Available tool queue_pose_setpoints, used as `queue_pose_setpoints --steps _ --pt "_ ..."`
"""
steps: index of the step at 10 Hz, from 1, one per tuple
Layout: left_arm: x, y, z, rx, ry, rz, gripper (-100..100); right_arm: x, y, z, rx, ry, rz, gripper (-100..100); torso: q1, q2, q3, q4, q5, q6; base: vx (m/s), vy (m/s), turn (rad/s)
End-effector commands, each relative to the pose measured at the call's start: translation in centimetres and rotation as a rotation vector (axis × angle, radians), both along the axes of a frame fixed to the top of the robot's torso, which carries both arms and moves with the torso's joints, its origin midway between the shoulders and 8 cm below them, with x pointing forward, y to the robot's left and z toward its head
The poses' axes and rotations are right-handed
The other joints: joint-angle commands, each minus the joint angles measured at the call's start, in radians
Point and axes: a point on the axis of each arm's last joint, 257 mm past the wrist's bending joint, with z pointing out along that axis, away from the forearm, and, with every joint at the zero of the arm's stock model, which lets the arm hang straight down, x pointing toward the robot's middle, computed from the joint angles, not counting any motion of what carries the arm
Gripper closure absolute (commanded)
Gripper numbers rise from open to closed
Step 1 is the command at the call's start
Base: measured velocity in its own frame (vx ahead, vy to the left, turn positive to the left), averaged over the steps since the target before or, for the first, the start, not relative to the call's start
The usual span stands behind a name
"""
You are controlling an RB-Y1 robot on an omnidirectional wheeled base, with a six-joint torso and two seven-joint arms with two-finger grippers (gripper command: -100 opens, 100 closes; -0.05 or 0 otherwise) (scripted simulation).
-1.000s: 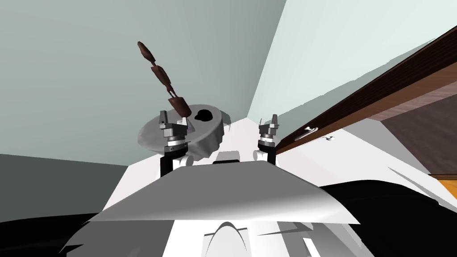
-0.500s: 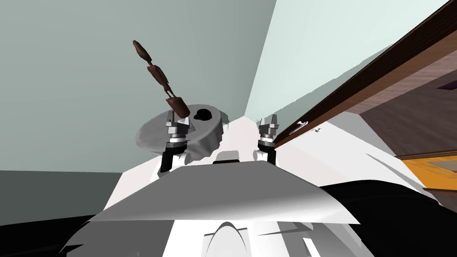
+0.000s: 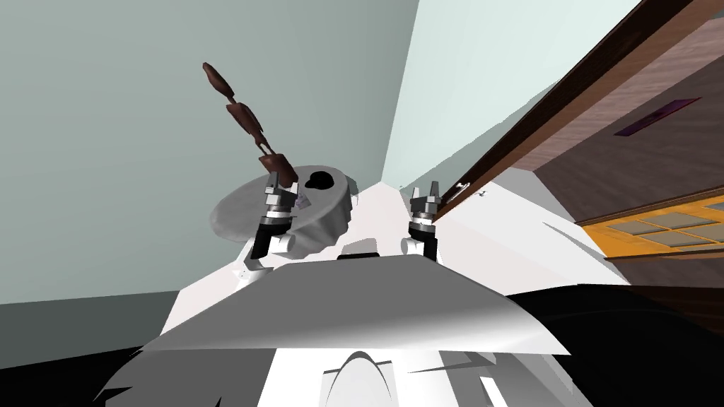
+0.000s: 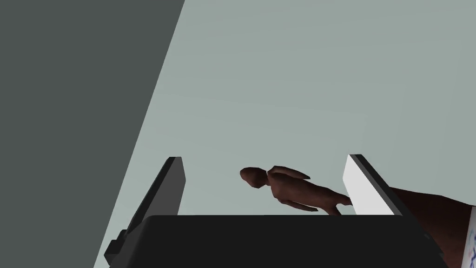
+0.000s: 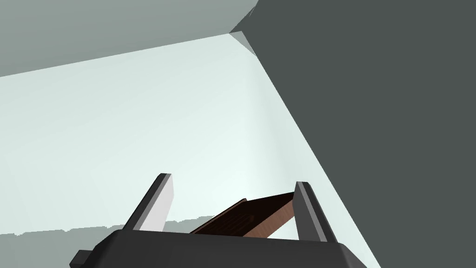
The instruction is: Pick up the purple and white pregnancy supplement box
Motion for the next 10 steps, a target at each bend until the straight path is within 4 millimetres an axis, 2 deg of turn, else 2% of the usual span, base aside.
queue_pose_setpoints --steps 1,5,6,8,9,10 --pt "0.8 0.5 -0.4 0.014 0.008 0.004 -100 0.0 0.0 0.0 0.0 0.0 0.0 0 0.0 0.0 0.0 0.0 0.0 0.0 -0.068 0.08 -0.073" --pt "3.3 2.6 -0.1 0.098 0.01 0.021 -100 0.0 0.0 0.0 0.0 0.0 0.0 0 -0.002 -0.002 -0.001 -0.001 0.0 -0.001 -0.078 0.073 -0.129" --pt "3.9 3.0 0.5 0.131 -0.001 0.024 -100 0.0 0.0 0.0 0.0 0.0 0.0 0 -0.003 -0.002 -0.001 0.0 -0.001 0.0 -0.106 0.074 -0.206" --pt "4.9 3.9 0.2 0.164 0.009 0.038 -100 0.0 0.0 0.0 0.0 0.0 0.0 0 -0.002 -0.002 -0.001 0.0 0.0 -0.001 -0.072 0.065 -0.091" --pt "5.4 4.2 0.8 0.202 -0.004 0.042 -100 0.0 0.0 0.0 0.0 0.0 0.0 0 -0.002 -0.003 -0.001 -0.001 0.0 0.0 -0.097 0.086 -0.168" --pt "5.6 4.6 0.3 0.2 0.009 0.049 -100 0.0 0.0 0.0 0.0 0.0 0.0 0 -0.001 -0.002 -0.001 0.0 0.0 0.0 -0.074 0.07 -0.096"
